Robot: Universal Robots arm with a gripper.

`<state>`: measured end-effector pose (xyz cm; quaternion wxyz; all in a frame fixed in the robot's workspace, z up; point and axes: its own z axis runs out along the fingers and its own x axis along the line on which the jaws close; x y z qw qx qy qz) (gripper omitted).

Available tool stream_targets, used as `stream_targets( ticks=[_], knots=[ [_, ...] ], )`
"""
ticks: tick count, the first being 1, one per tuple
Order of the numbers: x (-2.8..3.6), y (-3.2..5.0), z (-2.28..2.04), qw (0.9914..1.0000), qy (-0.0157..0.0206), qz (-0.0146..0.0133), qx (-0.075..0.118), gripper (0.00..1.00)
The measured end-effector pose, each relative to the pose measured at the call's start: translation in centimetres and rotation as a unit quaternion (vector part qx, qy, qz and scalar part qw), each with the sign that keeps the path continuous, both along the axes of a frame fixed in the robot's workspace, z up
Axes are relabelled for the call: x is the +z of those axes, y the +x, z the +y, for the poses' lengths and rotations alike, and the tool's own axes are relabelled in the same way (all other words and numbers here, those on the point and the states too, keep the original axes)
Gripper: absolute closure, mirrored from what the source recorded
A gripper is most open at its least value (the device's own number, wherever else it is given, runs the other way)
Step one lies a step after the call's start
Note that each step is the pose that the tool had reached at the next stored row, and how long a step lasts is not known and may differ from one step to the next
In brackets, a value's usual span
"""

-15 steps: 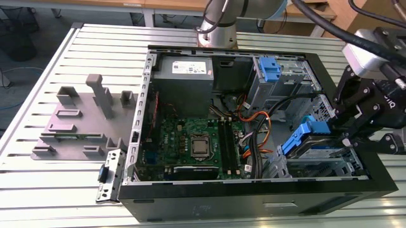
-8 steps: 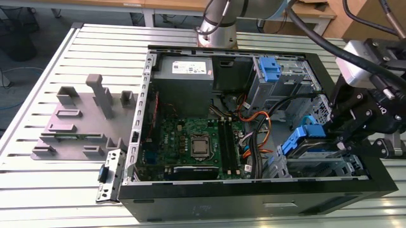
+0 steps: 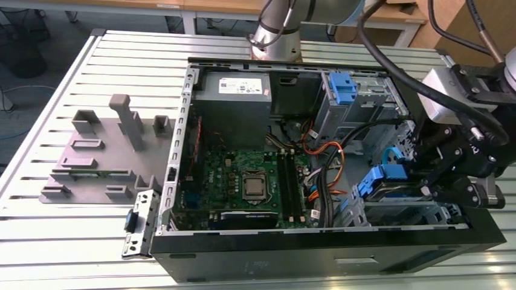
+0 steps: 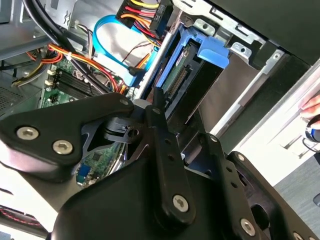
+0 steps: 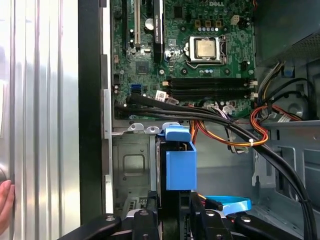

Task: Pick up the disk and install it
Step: 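Insert the disk into the insertion slot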

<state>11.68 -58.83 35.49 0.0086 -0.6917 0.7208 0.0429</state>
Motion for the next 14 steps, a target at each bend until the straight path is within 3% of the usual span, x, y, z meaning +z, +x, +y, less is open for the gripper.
stream_targets(
  ticks=[14],
  knots=[
    [0.0,0.0,0.0,1.0,-0.0004,0.0,0.0,0.58]
  ],
)
